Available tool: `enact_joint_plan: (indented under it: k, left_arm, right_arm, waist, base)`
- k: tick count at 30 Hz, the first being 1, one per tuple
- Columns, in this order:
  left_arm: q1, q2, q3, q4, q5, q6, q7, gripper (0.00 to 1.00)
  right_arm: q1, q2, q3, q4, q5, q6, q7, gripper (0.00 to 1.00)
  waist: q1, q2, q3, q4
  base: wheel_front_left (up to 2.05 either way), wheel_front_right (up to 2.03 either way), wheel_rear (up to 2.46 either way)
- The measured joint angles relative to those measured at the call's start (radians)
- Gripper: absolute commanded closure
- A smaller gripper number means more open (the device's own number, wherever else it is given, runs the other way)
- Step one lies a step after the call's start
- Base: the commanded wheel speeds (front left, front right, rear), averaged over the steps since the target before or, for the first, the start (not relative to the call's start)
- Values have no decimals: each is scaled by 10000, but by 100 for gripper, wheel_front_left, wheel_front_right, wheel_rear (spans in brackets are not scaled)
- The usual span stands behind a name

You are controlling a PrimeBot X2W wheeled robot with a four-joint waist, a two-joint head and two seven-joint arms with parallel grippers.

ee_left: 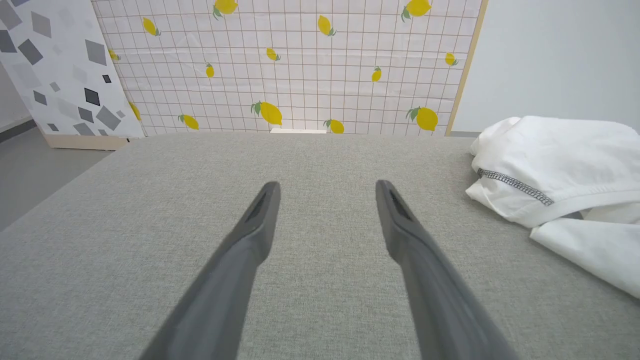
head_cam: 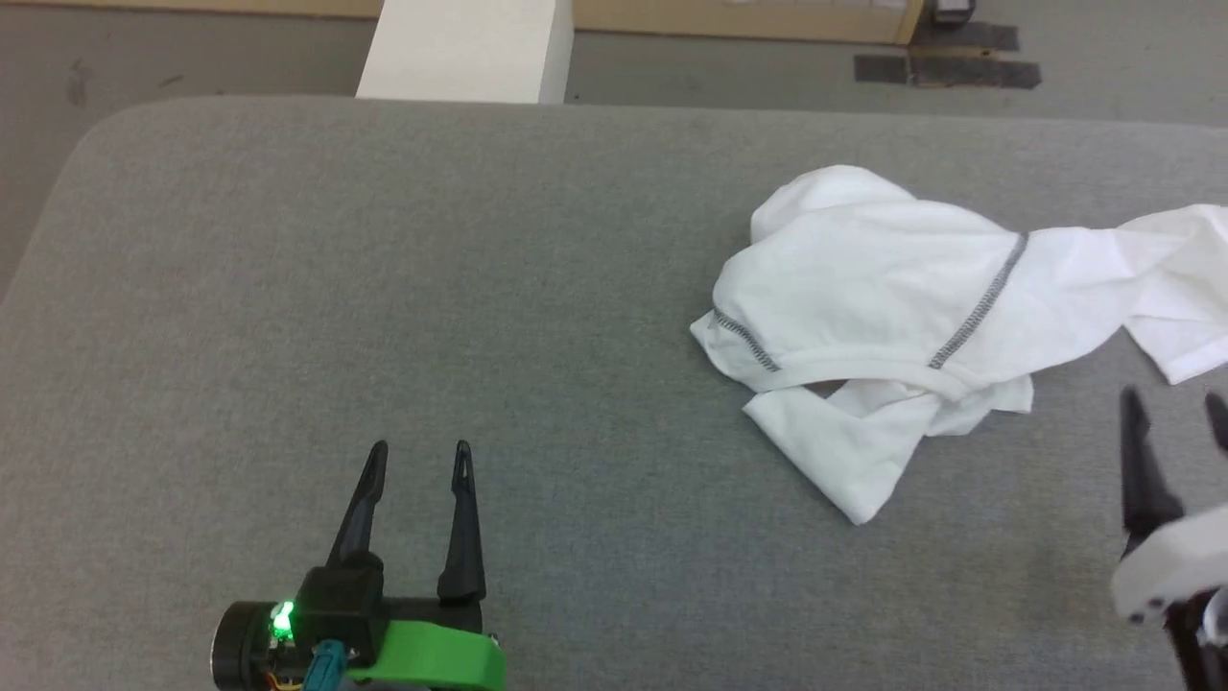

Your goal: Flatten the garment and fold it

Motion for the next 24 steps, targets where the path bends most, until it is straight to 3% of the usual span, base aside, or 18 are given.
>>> enact_joint_plan:
  k: [4, 9, 24]
  left_arm:
    - [82, -6, 36, -100, 0, -4, -2, 0]
    - [42, -48, -12, -121, 0, -56, 0, 0]
    - [-213, -257, -238, -10, -58, -59, 0, 0]
  right_arm:
    - [658, 261, 240, -629, -140, 0, 140, 0]
    - [523, -121, 853, -947, -186, -2, 577, 0]
    - [-1259, -2715, 3754, 640, -324, 0, 2767, 0]
  waist:
    - [0, 0, -170, -242]
    - [0, 0, -126, -218]
    - [0, 0, 455, 896]
  base:
    - [0, 0, 0]
    - [0, 0, 0]
    - [0, 0, 0]
